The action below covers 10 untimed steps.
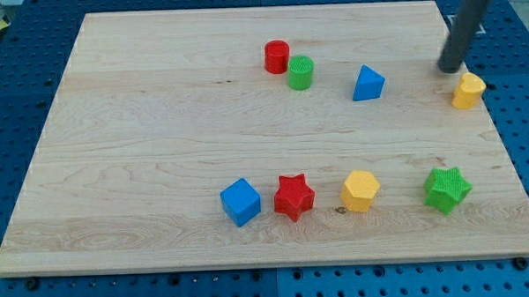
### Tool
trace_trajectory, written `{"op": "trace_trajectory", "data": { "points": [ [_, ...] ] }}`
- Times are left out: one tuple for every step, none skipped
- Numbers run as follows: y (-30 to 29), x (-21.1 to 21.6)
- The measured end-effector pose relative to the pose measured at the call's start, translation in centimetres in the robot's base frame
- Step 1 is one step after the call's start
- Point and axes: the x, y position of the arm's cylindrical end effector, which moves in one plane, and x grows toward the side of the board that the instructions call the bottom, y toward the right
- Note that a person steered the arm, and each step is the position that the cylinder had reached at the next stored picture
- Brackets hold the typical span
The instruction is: Push the yellow hexagon to the center right
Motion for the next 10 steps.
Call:
{"op": "trace_trajectory", "data": {
  "points": [
    [1.6,2.4],
    [0.3,3.8],
    [-0.6,4.9],
    [-0.7,5.8],
    [-1.7,5.1],
    [-3.1,3.8],
    [-3.1,4.3],
    [-3.1,6.0],
    [-3.1,7.0],
    [-3.6,7.1]
  ]
}}
